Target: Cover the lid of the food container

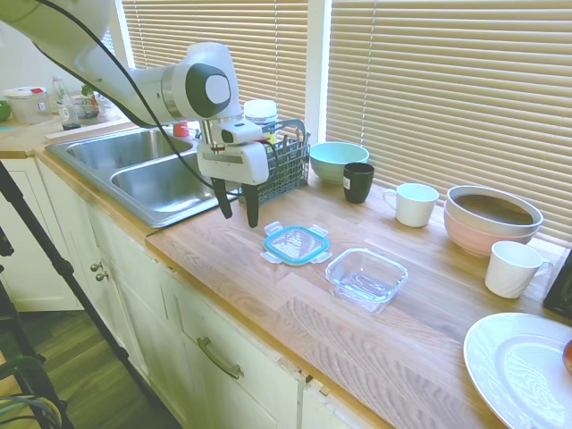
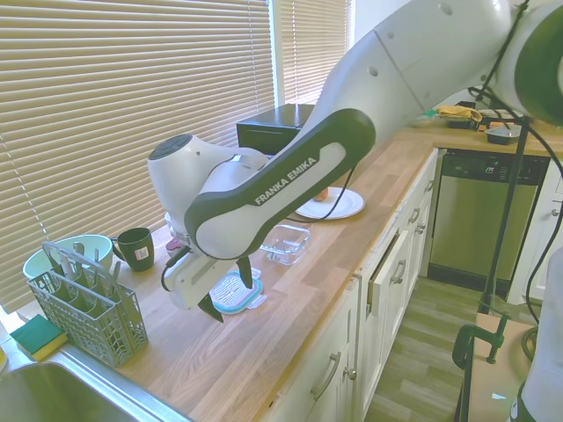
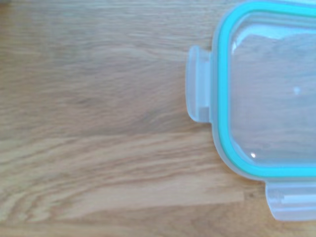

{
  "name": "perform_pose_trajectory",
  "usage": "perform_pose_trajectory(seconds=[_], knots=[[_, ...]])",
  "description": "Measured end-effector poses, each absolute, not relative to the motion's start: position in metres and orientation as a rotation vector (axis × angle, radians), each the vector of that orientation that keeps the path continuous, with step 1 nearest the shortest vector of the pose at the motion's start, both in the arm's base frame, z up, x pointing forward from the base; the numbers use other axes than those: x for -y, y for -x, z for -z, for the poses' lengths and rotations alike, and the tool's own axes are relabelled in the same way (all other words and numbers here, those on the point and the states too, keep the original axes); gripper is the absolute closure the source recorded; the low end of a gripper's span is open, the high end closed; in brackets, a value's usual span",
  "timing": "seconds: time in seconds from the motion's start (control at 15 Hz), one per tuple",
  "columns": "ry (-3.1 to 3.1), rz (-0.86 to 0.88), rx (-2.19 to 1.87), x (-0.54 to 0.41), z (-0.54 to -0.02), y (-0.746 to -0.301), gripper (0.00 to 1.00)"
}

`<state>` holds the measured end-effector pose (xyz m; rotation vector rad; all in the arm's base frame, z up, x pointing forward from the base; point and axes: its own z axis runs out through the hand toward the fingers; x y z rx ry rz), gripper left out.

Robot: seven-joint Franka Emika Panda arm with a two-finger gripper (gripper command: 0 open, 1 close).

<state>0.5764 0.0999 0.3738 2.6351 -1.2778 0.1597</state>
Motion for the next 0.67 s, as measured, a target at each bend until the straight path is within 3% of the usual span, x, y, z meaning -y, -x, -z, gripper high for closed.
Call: perform_pose_trajectory(seconds=[0.67], knots=[[-2.518,-0.194,1.264,-0.100,-0.349,-0.626,0.00]])
